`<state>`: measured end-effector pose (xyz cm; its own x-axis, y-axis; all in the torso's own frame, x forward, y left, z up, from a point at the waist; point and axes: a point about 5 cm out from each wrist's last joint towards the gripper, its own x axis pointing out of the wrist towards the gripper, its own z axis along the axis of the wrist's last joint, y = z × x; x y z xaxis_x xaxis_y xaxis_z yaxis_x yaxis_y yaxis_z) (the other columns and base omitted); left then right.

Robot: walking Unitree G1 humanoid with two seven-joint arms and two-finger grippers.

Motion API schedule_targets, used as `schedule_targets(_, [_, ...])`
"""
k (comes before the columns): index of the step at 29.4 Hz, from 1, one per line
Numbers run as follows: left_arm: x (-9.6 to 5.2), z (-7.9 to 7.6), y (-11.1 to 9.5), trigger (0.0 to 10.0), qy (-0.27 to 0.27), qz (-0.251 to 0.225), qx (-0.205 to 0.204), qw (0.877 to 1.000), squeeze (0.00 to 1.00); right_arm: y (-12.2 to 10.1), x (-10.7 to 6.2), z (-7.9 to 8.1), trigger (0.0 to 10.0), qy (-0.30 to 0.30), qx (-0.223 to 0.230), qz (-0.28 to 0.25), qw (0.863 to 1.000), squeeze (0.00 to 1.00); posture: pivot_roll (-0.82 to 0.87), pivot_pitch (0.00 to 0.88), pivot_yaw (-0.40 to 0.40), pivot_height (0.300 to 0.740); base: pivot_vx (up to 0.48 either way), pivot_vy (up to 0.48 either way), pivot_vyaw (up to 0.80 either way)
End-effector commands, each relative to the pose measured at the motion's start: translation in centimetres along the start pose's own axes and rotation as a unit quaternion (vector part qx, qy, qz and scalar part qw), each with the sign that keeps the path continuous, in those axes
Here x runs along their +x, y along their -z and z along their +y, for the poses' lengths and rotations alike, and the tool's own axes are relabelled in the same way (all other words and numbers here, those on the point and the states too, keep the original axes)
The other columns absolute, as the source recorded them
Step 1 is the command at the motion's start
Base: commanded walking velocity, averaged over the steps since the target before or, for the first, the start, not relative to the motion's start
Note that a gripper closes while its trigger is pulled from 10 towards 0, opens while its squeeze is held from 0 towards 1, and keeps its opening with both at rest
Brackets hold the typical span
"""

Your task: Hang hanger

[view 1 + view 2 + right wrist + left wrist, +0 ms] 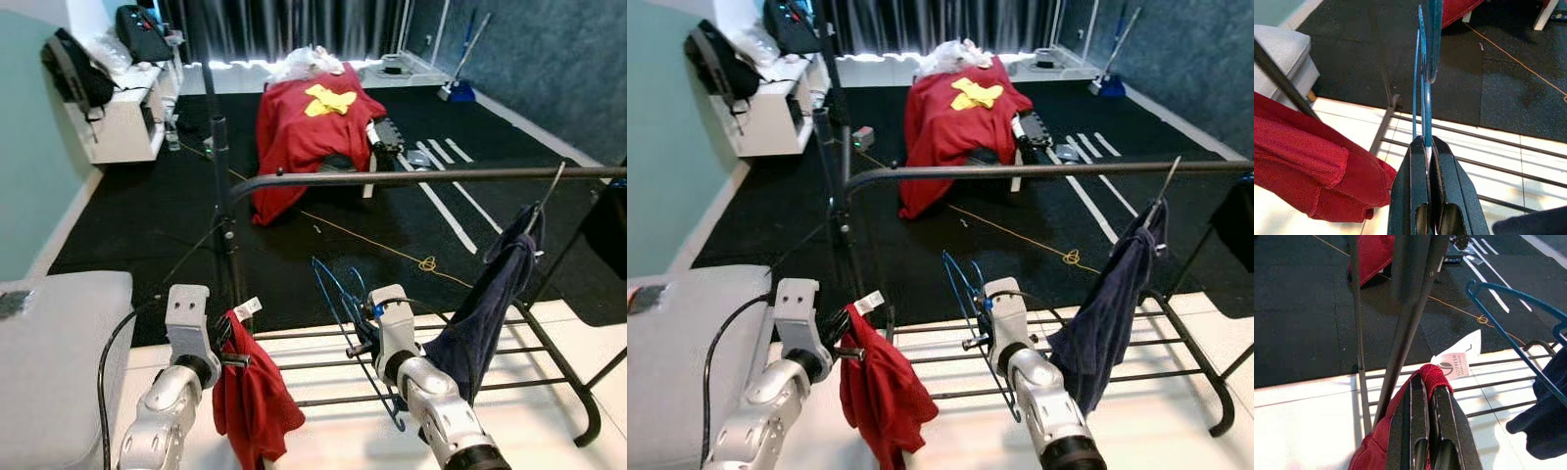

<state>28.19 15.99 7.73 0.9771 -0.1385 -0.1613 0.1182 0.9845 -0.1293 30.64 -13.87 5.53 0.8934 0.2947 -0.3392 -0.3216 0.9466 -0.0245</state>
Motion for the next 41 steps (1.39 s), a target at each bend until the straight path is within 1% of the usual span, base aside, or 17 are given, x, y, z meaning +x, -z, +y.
schedule_targets(1, [-0.1,-0.2,-0.3,10.0,0.004,-0.005,-0.003,1.000,0.00,0.1,0.0,0.0,10.0,-0.003,-0.003,-0.001,1.000,0.00,0.11,0.043,-0.024,0.740,-0.307,0.000,0.00])
schedule_targets(6, [0.3,-0.5,-0.4,10.0,0.013,-0.003,-0.001,1.000,0.00,0.0,-0.1,-0.3,10.0,0.000,-0.001,-0.001,1.000,0.00,0.10,0.037,-0.013,0.740,-0.308,0.000,0.00])
schedule_targets(17, [0.5,-1.0,-0.4,10.0,0.030,0.001,0.005,1.000,0.00,0.3,-0.1,-0.4,10.0,0.005,0.008,-0.007,1.000,0.00,0.10,0.030,0.008,0.740,-0.291,0.000,0.00])
schedule_targets(30, [0.4,-0.6,-0.6,10.0,0.029,0.002,0.013,0.999,0.00,0.4,0.3,0.4,10.0,-0.008,0.014,-0.008,1.000,0.00,0.12,0.032,0.009,0.740,-0.276,0.000,0.00])
schedule_targets(33, [0.4,-0.3,-0.5,10.0,0.030,0.013,0.038,0.999,0.00,0.3,0.4,0.7,10.0,-0.009,0.019,-0.008,1.000,0.00,0.12,0.035,0.015,0.740,0.000,0.000,0.00])
schedule_targets(38, [0.5,-0.3,-0.5,10.0,0.030,0.015,0.043,0.999,0.00,0.4,0.5,0.8,10.0,-0.010,0.021,-0.008,1.000,0.00,0.12,0.036,0.018,0.740,0.000,0.000,0.00])
schedule_targets(41, [0.8,-0.2,-0.7,10.0,0.032,0.027,0.066,0.997,0.00,0.6,0.5,0.6,10.0,-0.006,0.031,-0.008,0.999,0.00,0.13,0.039,0.023,0.740,0.000,0.000,0.00])
